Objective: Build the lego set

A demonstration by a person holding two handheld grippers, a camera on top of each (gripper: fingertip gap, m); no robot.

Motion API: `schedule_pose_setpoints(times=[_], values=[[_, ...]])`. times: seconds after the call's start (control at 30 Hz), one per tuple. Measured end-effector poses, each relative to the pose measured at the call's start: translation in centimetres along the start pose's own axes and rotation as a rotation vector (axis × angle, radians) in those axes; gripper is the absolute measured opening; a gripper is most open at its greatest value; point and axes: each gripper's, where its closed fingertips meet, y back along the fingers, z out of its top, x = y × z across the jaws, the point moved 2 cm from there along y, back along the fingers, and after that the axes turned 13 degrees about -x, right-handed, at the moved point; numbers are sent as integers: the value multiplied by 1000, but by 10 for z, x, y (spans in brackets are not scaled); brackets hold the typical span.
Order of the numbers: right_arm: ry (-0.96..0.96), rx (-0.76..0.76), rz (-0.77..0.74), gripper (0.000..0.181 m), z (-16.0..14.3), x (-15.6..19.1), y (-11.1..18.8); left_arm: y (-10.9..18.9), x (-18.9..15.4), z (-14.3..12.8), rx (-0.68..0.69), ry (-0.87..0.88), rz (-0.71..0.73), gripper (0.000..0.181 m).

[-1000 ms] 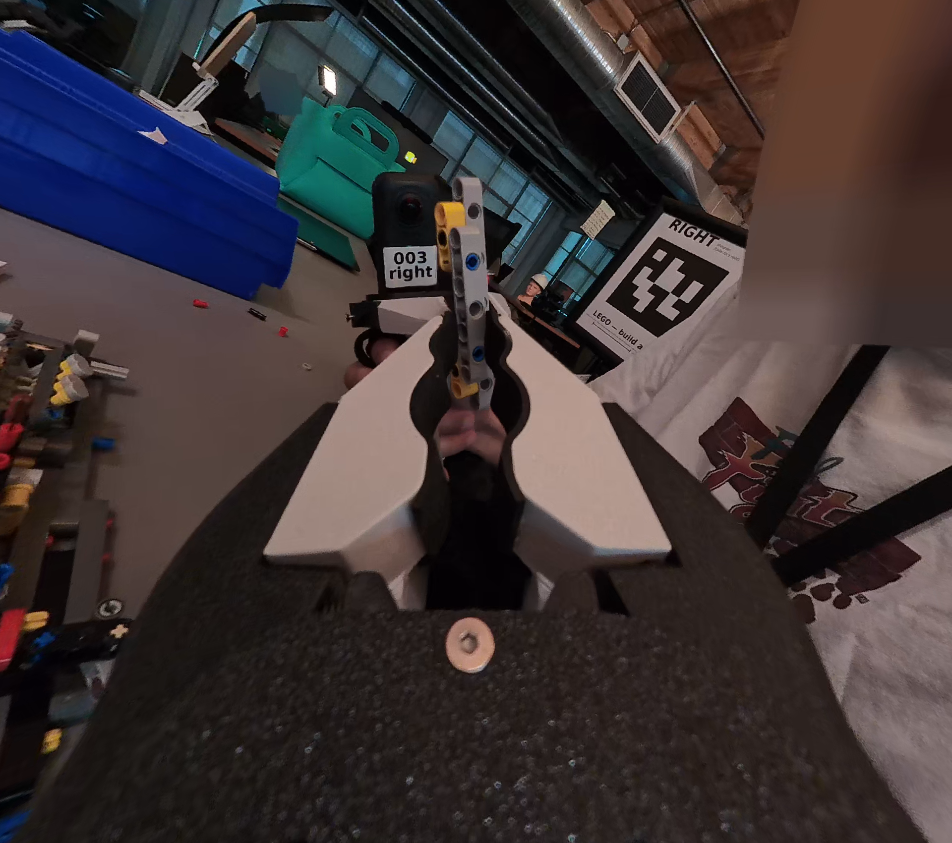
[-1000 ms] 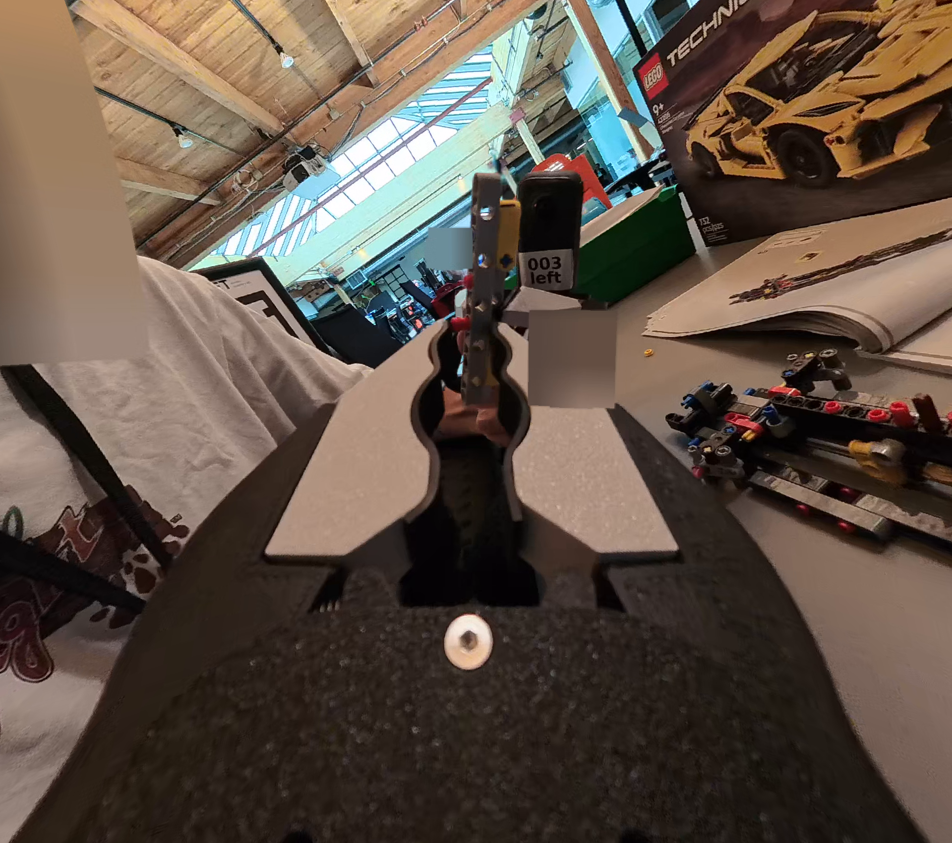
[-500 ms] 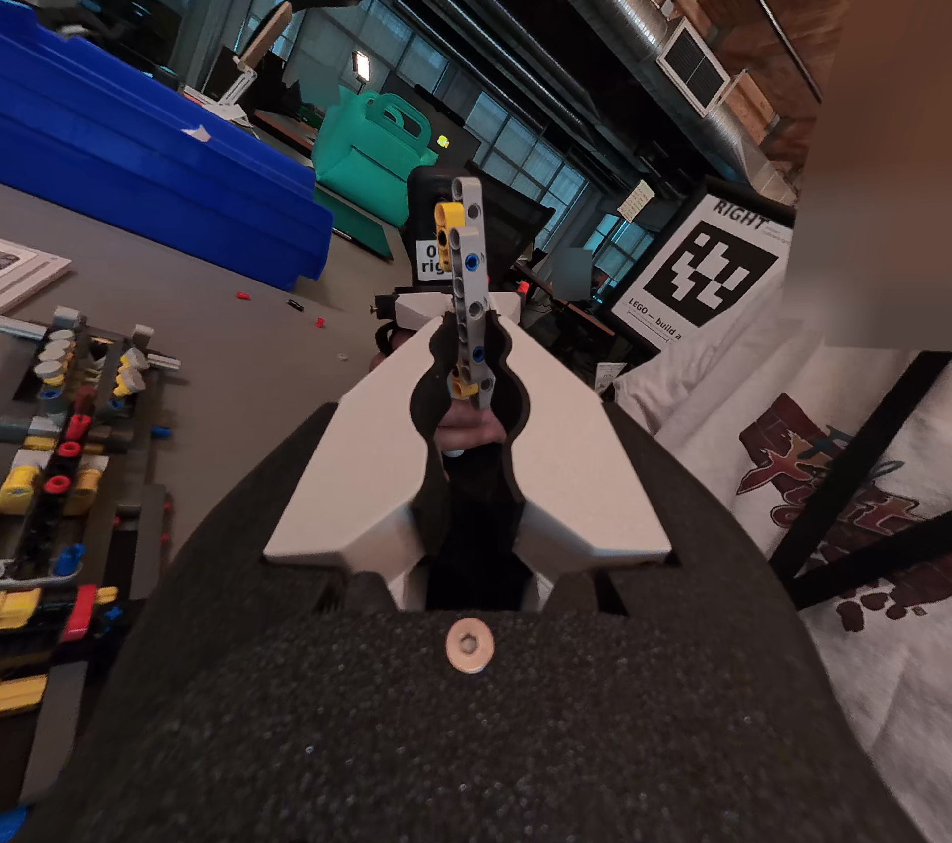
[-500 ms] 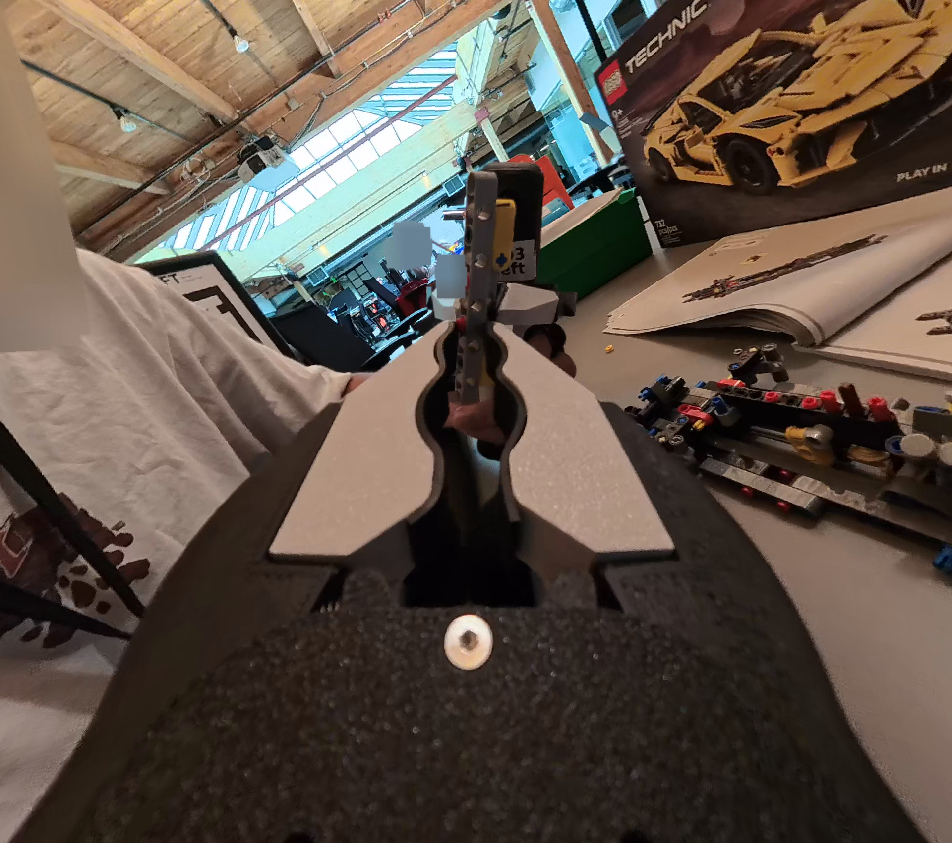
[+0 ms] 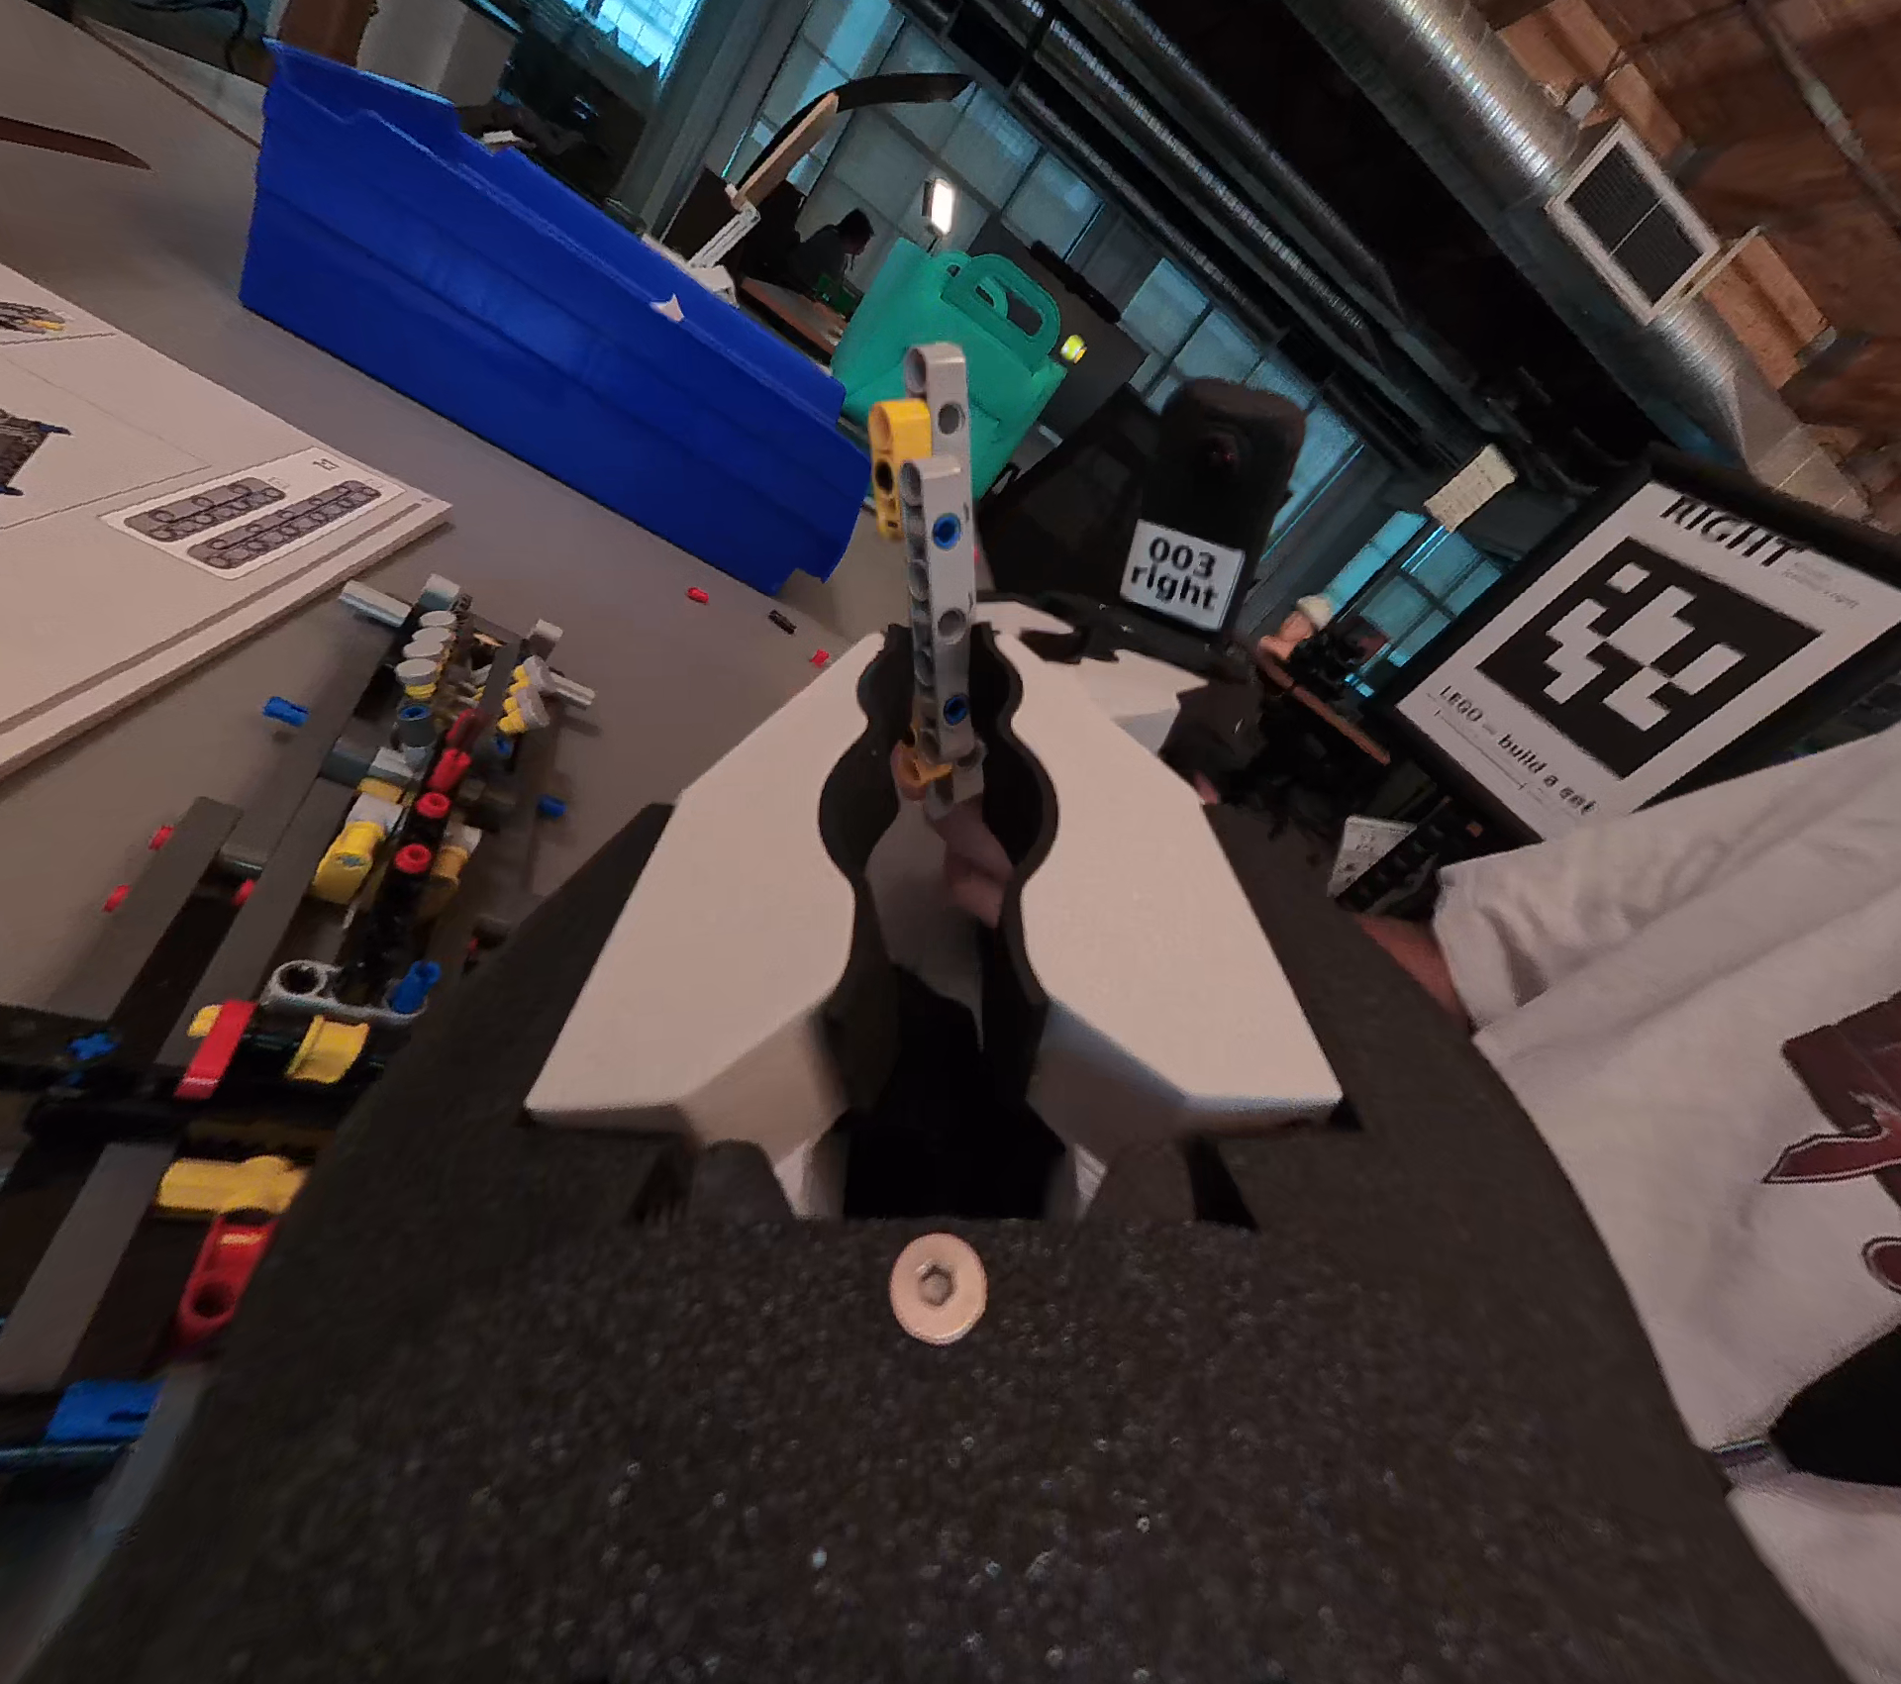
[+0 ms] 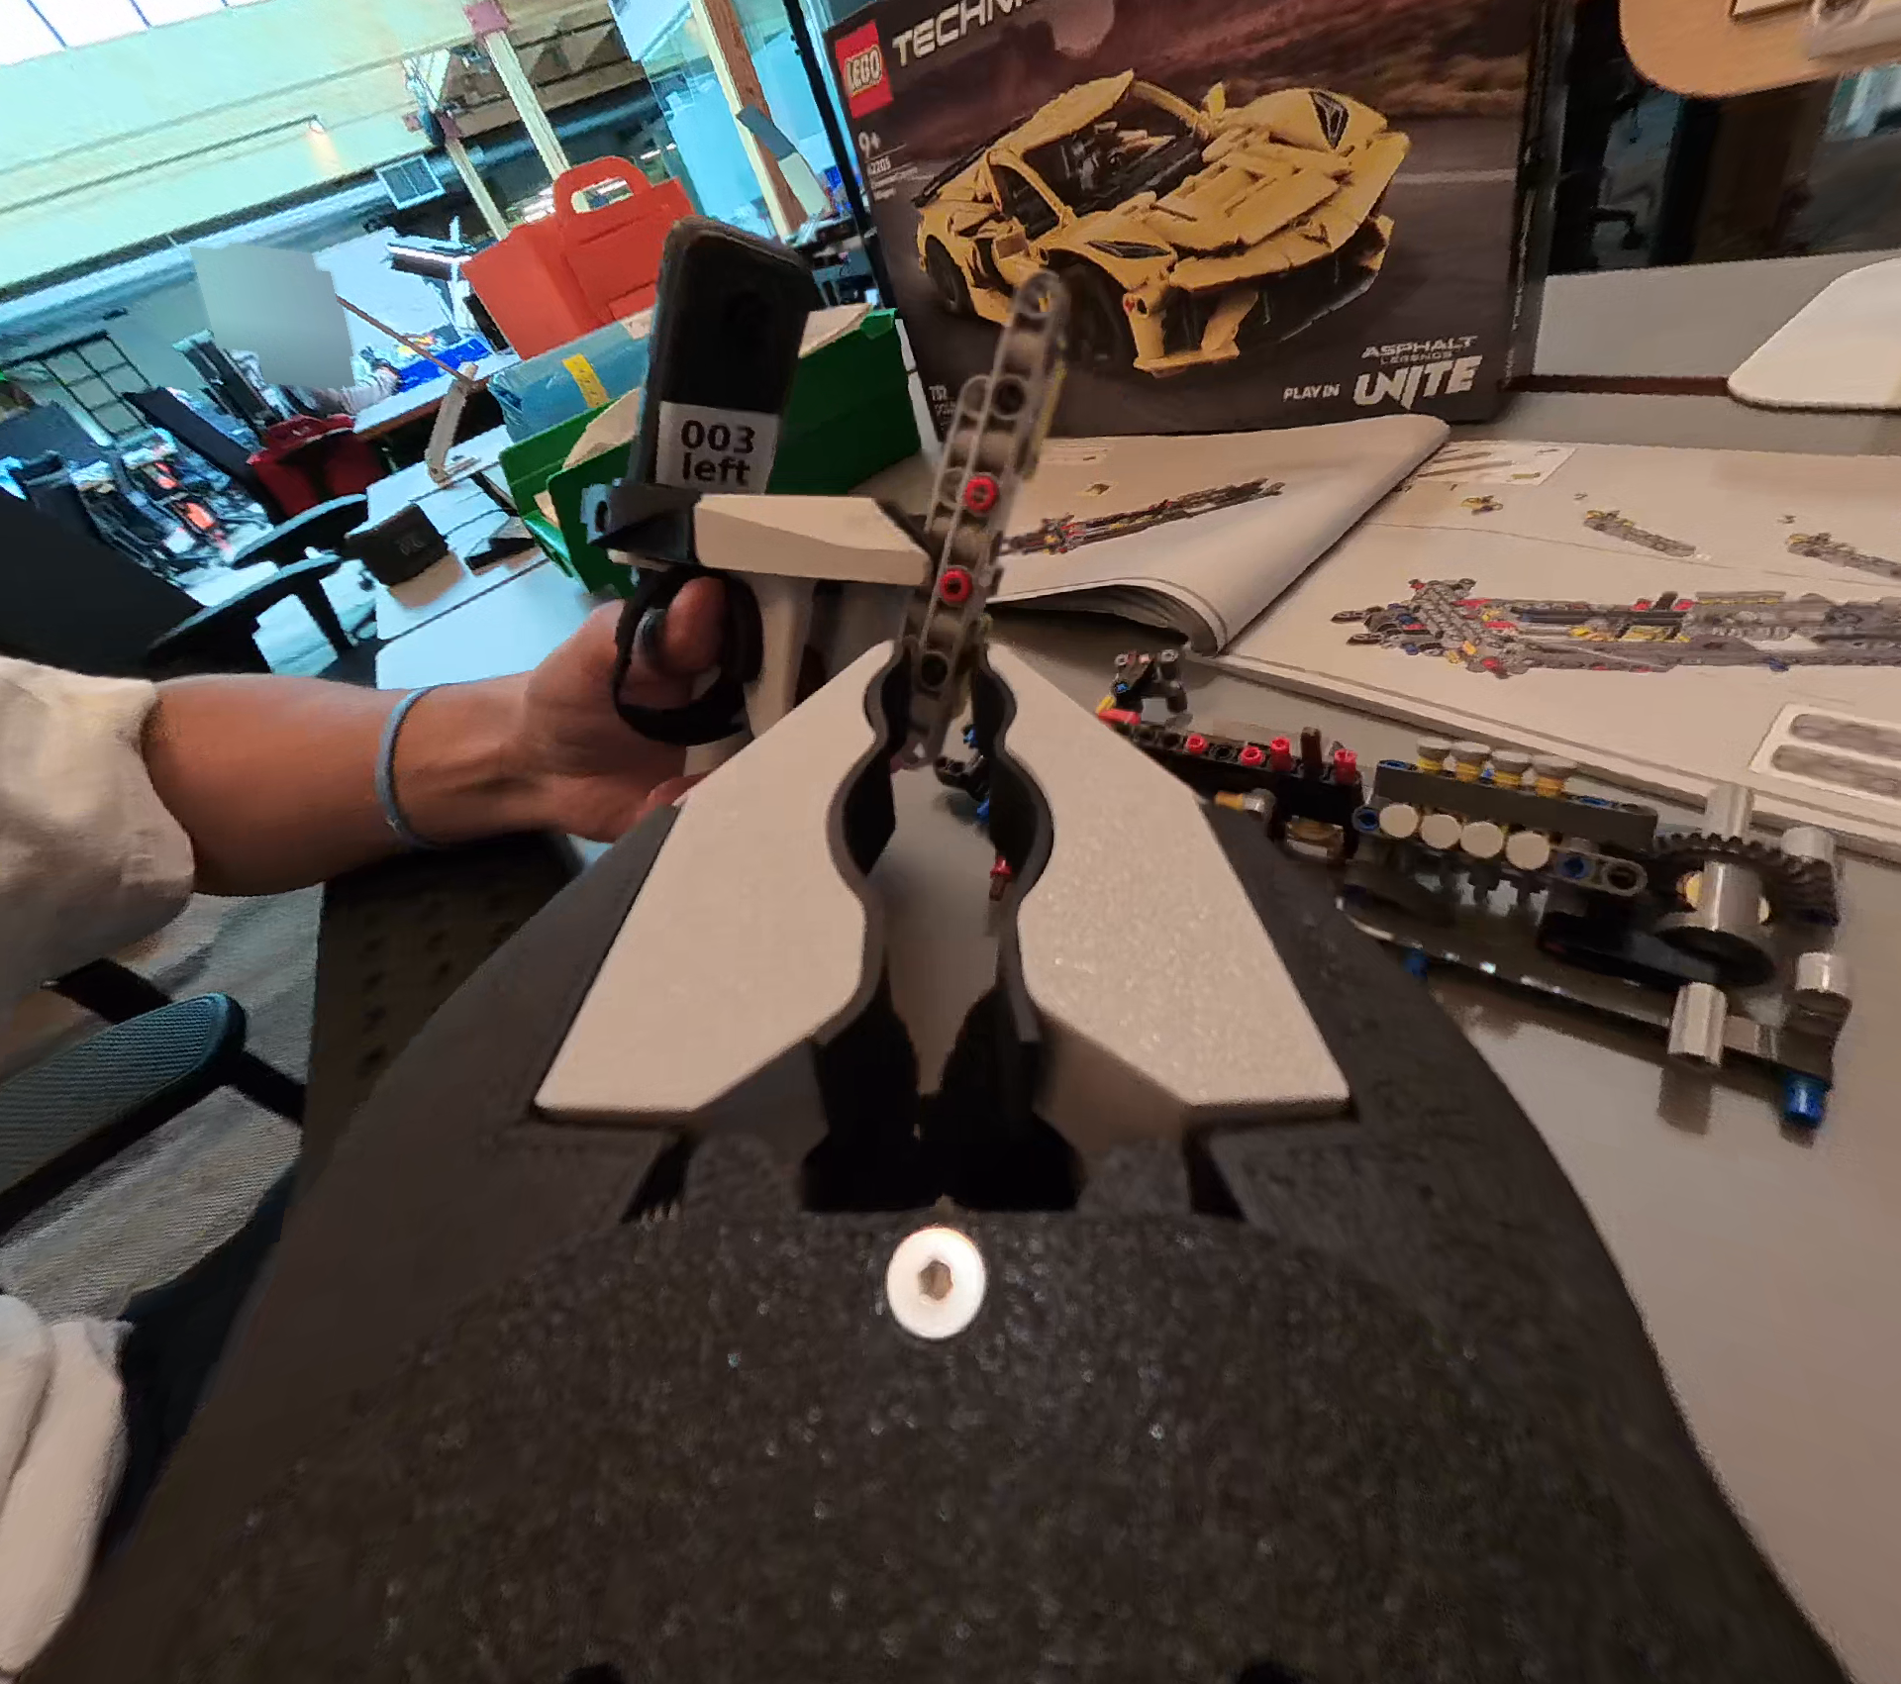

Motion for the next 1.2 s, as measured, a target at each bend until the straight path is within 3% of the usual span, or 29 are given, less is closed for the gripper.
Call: schedule_pose_setpoints(times=[0.03, 0.17, 0.27, 0.37, 0.47, 0.57, 0.7, 0.9, 1.07, 1.2], values=[[-25, 14, -4, 9, -2, -3, 1, 1, 2, -2, 24, -27, 13, 9], [8, 93, -57, 7, -3, -20, 3, 9, 16, -6, 110, -123, 75, 13], [171, 195, -161, 7, 22, -56, 1, 18, 29, 6, 120, -224, 144, 15], [282, 545, -191, 7, 23, -103, -2, 26, 40, 20, 120, -319, 213, 14], [182, 673, -21, 7, 9, -115, -18, 32, 47, 27, 125, -389, 259, 13], [103, 694, 132, 7, -5, -105, -32, 39, 58, 32, 157, -464, 321, 13], [42, 715, 183, 7, -18, -96, -31, 53, 71, 43, 216, -558, 389, 13], [-147, 636, 273, 7, -14, -79, -29, 52, 73, 32, 293, -589, 376, 16], [-147, 661, 333, 7, -23, -63, -25, 48, 68, 25, 302, -613, 347, 16], [-72, 701, 261, 7, -28, -76, -14, 50, 69, 26, 302, -611, 355, 14]])
